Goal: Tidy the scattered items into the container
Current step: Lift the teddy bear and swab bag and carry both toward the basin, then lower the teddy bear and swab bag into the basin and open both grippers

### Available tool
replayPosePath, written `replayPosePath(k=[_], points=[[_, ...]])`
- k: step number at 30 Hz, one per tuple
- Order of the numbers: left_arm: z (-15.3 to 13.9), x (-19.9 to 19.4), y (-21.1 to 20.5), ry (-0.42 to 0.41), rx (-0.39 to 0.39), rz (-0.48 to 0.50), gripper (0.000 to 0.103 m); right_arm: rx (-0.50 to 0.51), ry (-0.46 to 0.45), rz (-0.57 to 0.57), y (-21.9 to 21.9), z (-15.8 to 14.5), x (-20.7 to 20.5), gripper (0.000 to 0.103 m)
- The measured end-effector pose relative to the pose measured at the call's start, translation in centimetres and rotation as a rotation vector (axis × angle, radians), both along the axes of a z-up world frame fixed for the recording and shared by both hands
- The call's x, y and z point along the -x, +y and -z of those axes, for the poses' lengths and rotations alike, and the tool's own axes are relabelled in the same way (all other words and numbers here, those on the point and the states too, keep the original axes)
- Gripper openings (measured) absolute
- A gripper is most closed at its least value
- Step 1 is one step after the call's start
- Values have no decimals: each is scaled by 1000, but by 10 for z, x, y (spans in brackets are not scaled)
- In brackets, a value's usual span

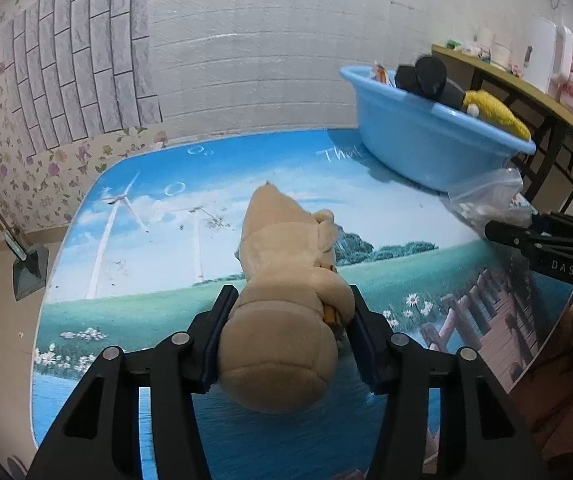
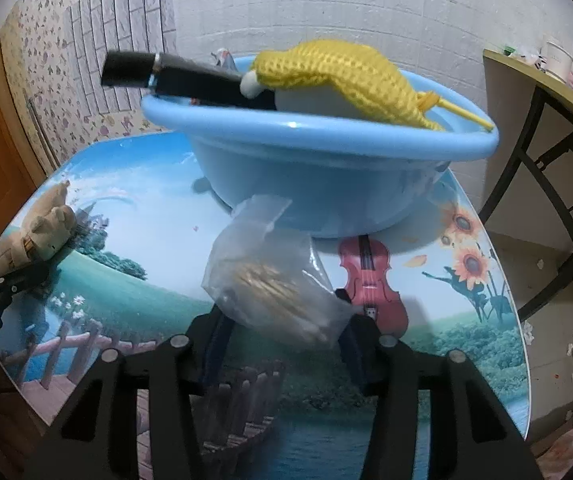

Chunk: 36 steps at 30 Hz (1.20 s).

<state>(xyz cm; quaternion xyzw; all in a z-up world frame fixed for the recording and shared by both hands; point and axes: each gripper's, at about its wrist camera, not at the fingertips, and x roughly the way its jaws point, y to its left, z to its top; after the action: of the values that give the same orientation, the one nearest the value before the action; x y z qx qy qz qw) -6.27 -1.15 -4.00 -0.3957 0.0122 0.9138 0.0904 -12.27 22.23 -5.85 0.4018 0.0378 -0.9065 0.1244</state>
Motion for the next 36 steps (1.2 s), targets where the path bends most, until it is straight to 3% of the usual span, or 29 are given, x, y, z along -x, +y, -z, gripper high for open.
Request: replayPosePath(k=[18, 23, 36], points=[[-61, -14, 4, 122, -36, 7, 51, 111, 84, -154, -16, -44, -25, 41], [-89, -22, 5, 190, -41, 13, 51, 118, 153, -206, -22, -67, -36, 41], [-124, 0, 35, 243, -46, 96, 51, 239, 215, -112, 13, -106, -25, 41]])
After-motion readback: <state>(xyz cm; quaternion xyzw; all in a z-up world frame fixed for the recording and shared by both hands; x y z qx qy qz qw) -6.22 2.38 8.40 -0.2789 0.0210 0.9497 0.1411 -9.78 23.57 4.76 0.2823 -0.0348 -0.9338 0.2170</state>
